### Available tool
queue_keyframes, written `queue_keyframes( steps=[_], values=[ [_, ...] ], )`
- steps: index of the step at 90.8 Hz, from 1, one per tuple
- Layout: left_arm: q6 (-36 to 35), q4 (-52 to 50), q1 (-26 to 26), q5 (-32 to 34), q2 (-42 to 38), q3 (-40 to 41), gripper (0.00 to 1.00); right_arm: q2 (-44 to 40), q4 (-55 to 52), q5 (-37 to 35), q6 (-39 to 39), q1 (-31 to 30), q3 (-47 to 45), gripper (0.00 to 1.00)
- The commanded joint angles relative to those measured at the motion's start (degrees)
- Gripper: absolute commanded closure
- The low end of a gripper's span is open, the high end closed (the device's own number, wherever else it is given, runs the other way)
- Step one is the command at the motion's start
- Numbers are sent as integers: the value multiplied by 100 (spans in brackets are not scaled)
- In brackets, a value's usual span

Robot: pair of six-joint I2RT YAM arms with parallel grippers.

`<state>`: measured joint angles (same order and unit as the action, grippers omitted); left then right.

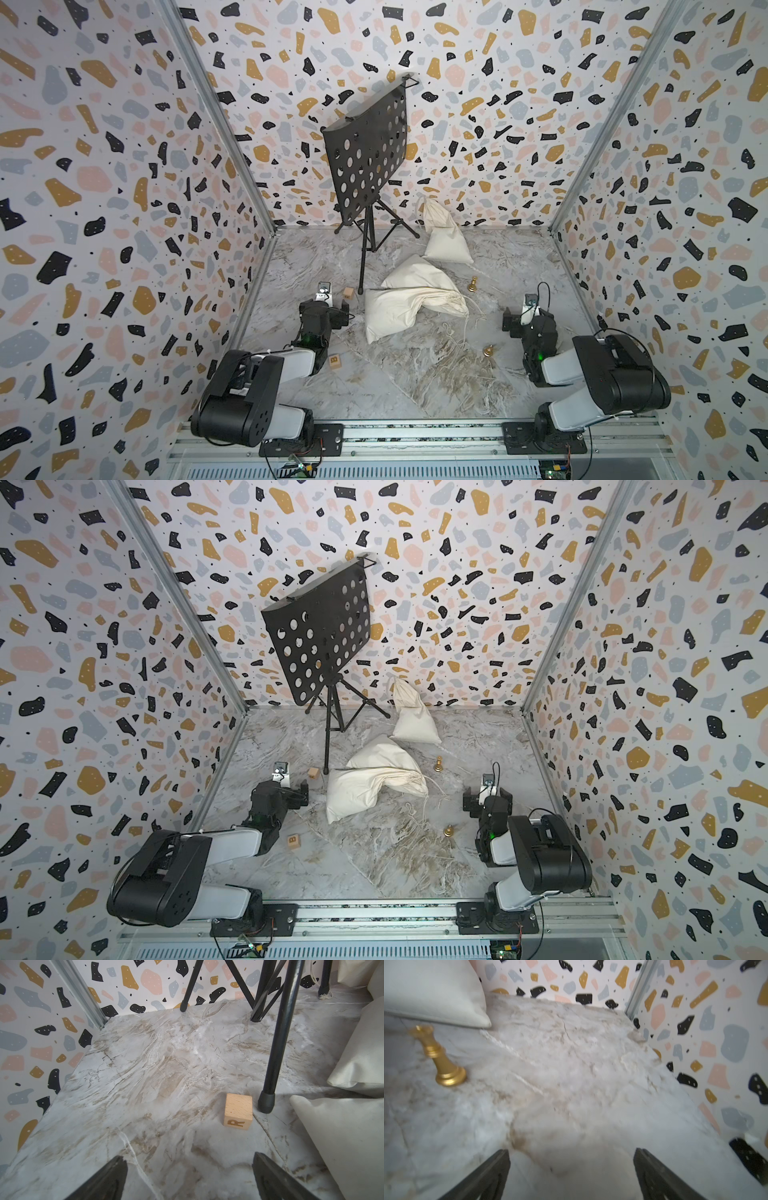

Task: Close the soil bag
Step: Reset both arms

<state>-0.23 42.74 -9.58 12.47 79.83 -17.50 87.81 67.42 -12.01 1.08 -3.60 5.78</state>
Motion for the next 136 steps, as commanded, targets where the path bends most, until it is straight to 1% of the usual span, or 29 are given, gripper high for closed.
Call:
queue_keyframes(
  steps=[1, 4, 7, 11, 13, 17, 19, 29, 36, 42, 115, 121, 128, 132, 136],
  values=[
    [-19, 297, 29, -40, -105, 10, 2, 76, 813, -92, -53, 22, 259, 0],
    [-18, 296, 27, -36, -108, 9, 2, 13, 458, -173, -82, 17, 420, 0],
    [-15, 296, 31, -34, -108, 9, 2, -128, -376, -295, -178, 20, 707, 0],
    [-21, 301, 28, -30, -108, 14, 2, -190, -1717, -394, -262, 19, 1361, 0],
    [-17, 297, 27, -33, -108, 11, 2, -145, -1906, -303, -195, 17, 1476, 0],
    [-16, 301, 27, -34, -108, 16, 2, -88, -1123, 45, -20, 15, 1161, 0],
    [-18, 300, 33, -34, -104, 11, 2, -93, -980, 172, 13, 10, 1091, 0],
    [-20, 297, 27, -30, -106, 10, 2, -113, -1767, 554, 107, 25, 1473, 0],
    [-20, 296, 27, -32, -108, 10, 2, -118, -1548, 533, 102, 44, 1366, 0],
    [-21, 297, 27, -33, -107, 14, 2, -141, -1755, 570, 98, 46, 1441, 0],
    [-13, 296, 27, -32, -108, 9, 1, -135, -1656, 571, 105, 50, 1399, 0],
    [-18, 297, 28, -31, -106, 17, 1, -170, -1313, 769, 177, 44, 1198, 0],
    [-18, 296, 31, -37, -108, 9, 1, -199, -322, 945, 253, 43, 663, 0],
    [-20, 297, 28, -28, -107, 9, 1, -150, 112, 879, 223, 48, 459, 0],
    [-21, 300, 27, -33, -108, 7, 1, -112, 206, 689, 173, 49, 444, 0]
  ],
)
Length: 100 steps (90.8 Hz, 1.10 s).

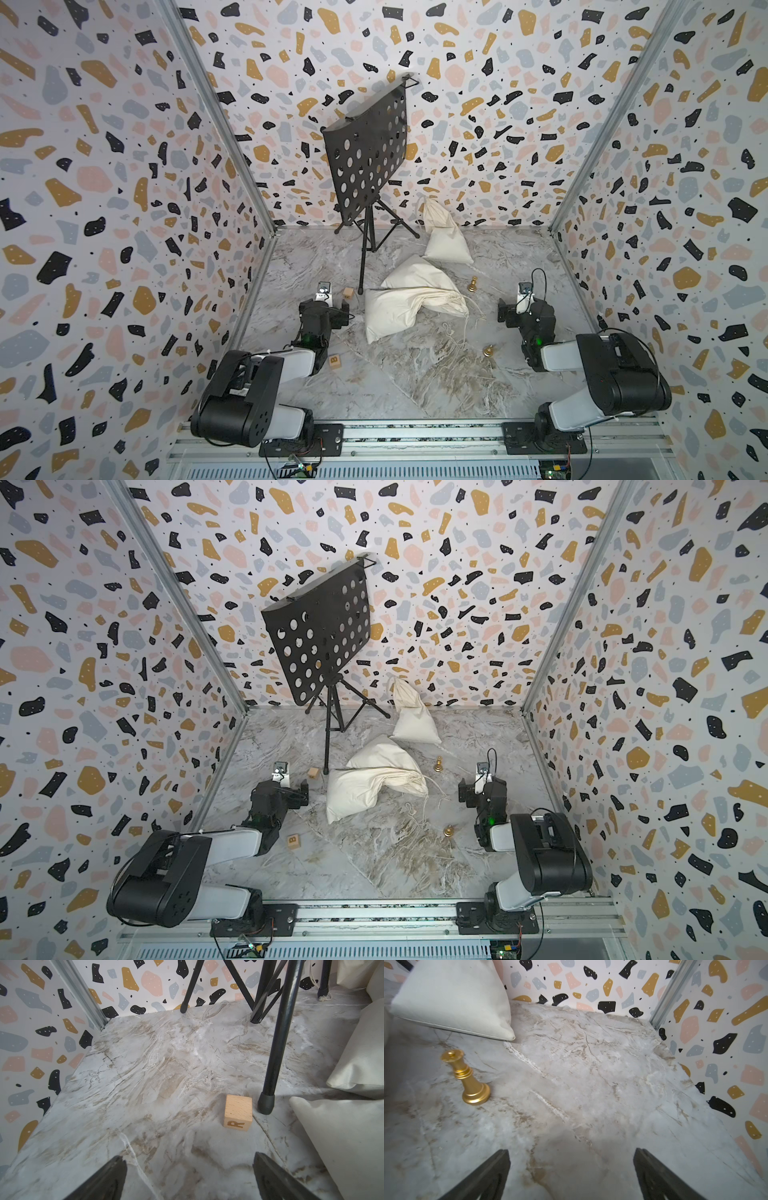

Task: Close the soil bag
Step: Reset both arms

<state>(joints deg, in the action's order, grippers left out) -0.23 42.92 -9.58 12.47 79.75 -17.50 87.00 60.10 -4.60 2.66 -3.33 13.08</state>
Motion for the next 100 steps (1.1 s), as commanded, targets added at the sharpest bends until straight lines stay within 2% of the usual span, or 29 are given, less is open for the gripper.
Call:
queue_keyframes(
  steps=[1, 16, 100],
  values=[
    [-21, 280, 31, -29, -95, 8, 1, -28, 901, -108, 7, 20, -270, 0],
    [-19, 281, 30, -33, -91, 11, 1, -41, -961, -818, -287, 22, 682, 0],
    [-21, 274, 27, -35, -92, -1, 1, -39, -877, -698, -248, 19, 669, 0]
  ],
)
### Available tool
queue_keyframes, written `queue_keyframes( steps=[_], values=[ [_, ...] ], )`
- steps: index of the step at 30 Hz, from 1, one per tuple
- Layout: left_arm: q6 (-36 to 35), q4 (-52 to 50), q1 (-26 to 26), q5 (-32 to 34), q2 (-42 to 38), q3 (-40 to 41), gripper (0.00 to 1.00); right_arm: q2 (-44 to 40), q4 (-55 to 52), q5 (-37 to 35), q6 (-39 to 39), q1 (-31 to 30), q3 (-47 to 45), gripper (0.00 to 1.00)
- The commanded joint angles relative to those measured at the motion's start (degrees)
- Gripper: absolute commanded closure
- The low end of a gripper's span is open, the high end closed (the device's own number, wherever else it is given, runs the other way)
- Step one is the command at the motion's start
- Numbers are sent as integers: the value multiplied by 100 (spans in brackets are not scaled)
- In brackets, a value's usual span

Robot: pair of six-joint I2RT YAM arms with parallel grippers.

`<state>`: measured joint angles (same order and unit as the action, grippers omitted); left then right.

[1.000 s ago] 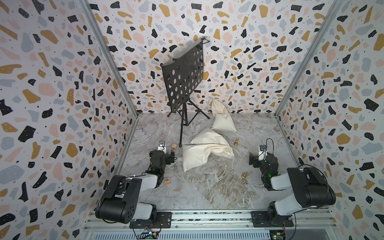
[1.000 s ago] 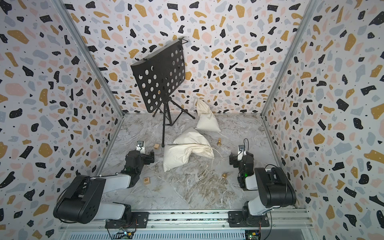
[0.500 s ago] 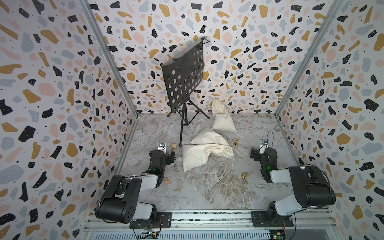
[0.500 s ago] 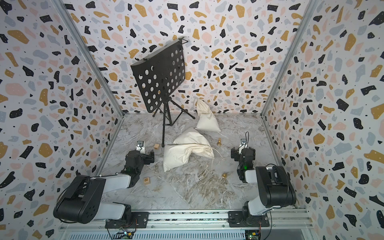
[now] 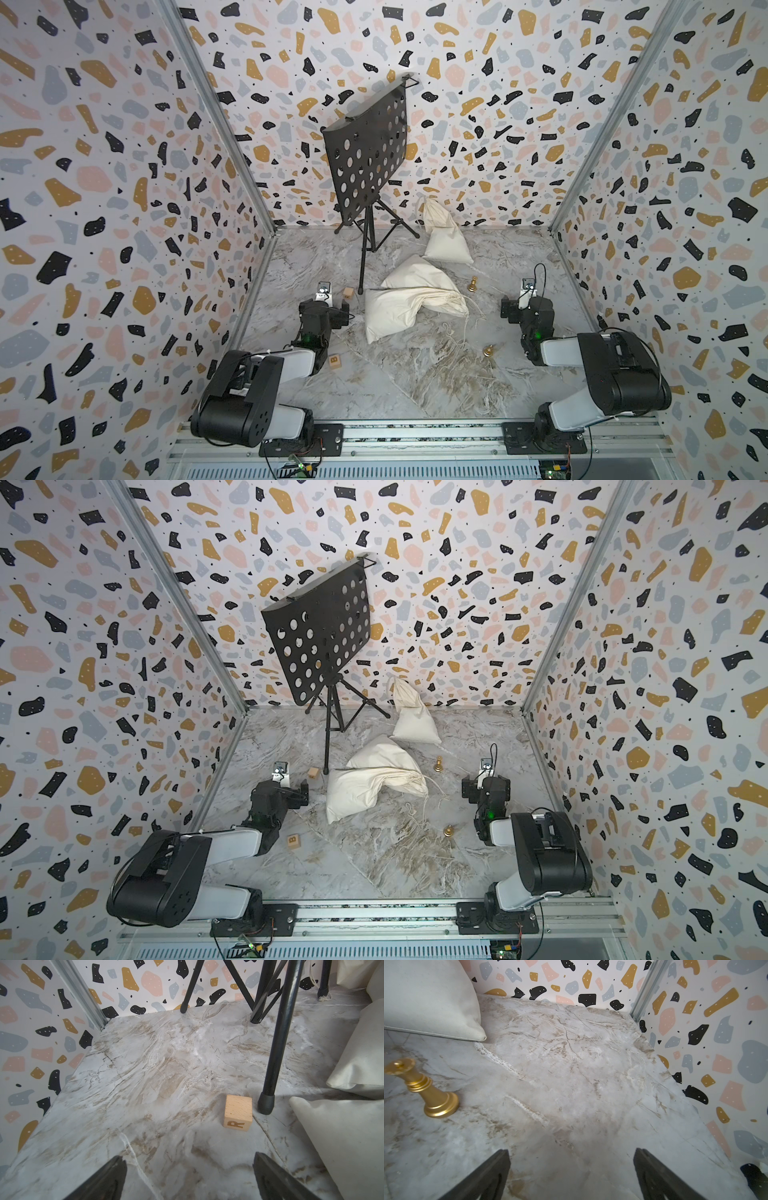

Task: Close the soil bag
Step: Reset both arms

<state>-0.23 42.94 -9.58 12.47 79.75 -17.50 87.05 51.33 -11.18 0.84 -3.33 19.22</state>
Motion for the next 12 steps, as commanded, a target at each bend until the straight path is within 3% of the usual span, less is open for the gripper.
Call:
queue_keyframes(
  steps=[1, 12],
  values=[
    [-17, 265, 27, -39, -91, 0, 1, -41, 0, -41, -67, 22, 55, 0],
    [-20, 239, 31, -58, -75, -13, 1, -39, 0, -29, -63, 23, 55, 0]
  ],
)
